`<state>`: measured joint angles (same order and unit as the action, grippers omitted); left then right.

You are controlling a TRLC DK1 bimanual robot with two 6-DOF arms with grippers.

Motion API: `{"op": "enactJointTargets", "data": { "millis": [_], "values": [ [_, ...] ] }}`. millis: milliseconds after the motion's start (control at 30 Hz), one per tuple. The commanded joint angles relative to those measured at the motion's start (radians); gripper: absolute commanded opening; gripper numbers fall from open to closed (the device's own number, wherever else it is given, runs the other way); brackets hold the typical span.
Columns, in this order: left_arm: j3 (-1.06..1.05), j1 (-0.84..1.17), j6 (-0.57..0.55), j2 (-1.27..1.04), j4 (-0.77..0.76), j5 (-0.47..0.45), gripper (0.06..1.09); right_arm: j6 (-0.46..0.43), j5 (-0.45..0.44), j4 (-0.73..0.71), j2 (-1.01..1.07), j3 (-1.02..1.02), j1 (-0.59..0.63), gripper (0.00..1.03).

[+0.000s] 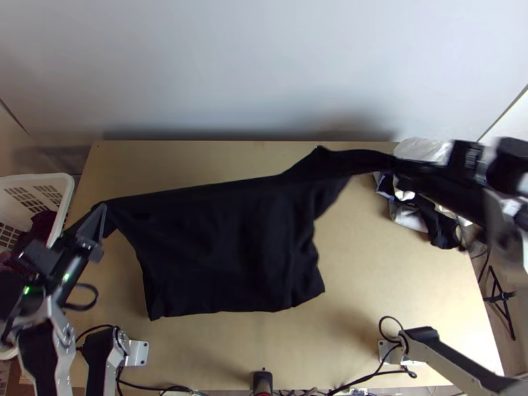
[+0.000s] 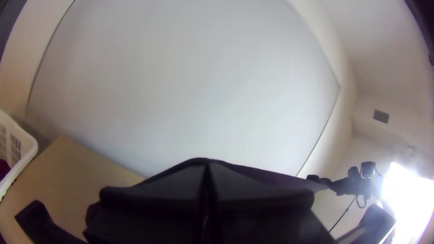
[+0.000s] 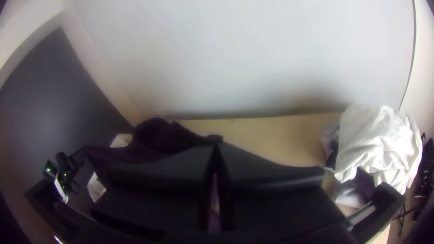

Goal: Fold the t-shirt

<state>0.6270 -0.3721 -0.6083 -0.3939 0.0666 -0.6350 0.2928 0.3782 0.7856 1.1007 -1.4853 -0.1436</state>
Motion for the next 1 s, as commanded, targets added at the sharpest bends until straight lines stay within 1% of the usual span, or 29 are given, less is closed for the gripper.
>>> {"op": "enactJointTargets", "data": {
  "millis": [0, 100, 200, 267, 400, 533, 667, 767, 967],
  "values": [
    [-0.135, -0.027, 0.054, -0.23, -0.251, 0.034, 0.09, -0.012, -0.051, -0.258, 0.172, 0.234, -0.008, 0.03],
    [-0.135, 0.004, 0.081, -0.395, -0.37, 0.074, 0.09, -0.017, -0.078, -0.353, 0.294, 0.252, -0.008, 0.03],
    [-0.101, 0.071, 0.154, -0.537, -0.413, 0.138, 0.09, -0.026, -0.11, -0.441, 0.415, 0.247, -0.002, 0.03],
    [-0.081, 0.105, 0.177, -0.622, -0.462, 0.167, 0.09, -0.026, -0.117, -0.476, 0.495, 0.218, 0.001, 0.03],
    [-0.016, 0.168, 0.2, -0.81, -0.53, 0.236, 0.09, -0.018, -0.131, -0.534, 0.617, 0.142, 0.002, 0.03],
    [0.066, 0.22, 0.2, -0.968, -0.584, 0.285, 0.09, 0.003, -0.151, -0.625, 0.709, 0.076, -0.008, 0.03],
    [0.18, 0.28, 0.194, -1.103, -0.602, 0.376, 0.09, 0.019, -0.163, -0.634, 0.818, -0.064, -0.016, 0.03],
    [0.281, 0.305, 0.194, -1.211, -0.613, 0.423, 0.09, 0.017, -0.191, -0.634, 0.915, -0.196, -0.021, 0.03],
    [0.441, 0.308, 0.202, -1.37, -0.613, 0.459, 0.09, 0.011, -0.214, -0.628, 1.067, -0.402, -0.031, 0.03]
  ]
}}
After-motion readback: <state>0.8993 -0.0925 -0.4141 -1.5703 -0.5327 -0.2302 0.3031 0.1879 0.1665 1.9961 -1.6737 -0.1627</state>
